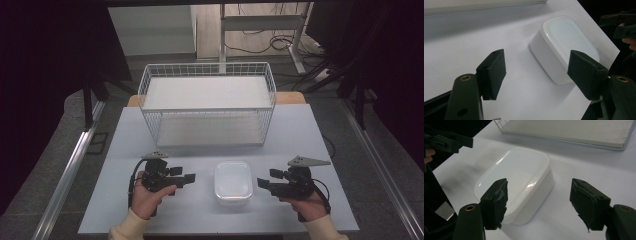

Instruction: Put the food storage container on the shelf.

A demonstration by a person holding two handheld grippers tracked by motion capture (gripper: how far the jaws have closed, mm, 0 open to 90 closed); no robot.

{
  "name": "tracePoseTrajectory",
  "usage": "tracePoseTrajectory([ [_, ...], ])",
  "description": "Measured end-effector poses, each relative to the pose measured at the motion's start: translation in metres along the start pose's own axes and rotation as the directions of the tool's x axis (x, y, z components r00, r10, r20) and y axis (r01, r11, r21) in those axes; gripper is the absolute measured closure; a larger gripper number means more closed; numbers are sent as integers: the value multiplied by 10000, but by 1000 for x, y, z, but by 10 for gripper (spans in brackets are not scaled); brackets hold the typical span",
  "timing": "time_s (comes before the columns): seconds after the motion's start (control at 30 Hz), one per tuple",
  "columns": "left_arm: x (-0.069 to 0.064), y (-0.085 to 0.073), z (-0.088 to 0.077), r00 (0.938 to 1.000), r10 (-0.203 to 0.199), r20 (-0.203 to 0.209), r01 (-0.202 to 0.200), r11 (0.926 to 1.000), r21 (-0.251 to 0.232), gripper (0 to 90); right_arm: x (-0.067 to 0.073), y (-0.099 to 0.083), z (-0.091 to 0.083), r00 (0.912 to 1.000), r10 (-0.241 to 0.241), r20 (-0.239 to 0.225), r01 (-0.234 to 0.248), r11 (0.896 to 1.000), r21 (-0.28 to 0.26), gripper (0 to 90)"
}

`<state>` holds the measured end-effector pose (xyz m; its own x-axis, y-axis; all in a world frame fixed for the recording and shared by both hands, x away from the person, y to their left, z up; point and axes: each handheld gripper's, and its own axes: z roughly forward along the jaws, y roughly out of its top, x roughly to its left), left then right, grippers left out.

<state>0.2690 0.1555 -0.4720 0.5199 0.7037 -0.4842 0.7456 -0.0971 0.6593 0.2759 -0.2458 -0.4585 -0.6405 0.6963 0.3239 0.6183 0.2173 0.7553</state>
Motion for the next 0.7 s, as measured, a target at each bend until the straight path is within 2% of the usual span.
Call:
tracePoseTrajectory([
  [0.13,-4,3,7,9999,-27,168,26,10000,64,313,2,3,1,10000,-1,-47,1,10000,89,323],
  [0.27,-11,6,16,9970,-300,717,291,9995,130,322,2,4,2,9992,336,-194,-335,9994,62,343],
  [0.4,-14,6,23,9945,-472,930,453,9987,218,326,4,4,4,9986,446,-275,-443,9989,130,355],
  [0.53,-18,6,35,9903,-651,1230,598,9971,464,339,6,4,13,9975,548,-457,-532,9980,354,382],
  [0.6,-19,7,43,9853,-869,1469,789,9951,594,351,6,4,17,9968,617,-506,-594,9972,450,389],
  [0.7,-19,7,49,9825,-1017,1562,916,9933,704,359,5,3,23,9954,779,-565,-745,9954,605,395],
])
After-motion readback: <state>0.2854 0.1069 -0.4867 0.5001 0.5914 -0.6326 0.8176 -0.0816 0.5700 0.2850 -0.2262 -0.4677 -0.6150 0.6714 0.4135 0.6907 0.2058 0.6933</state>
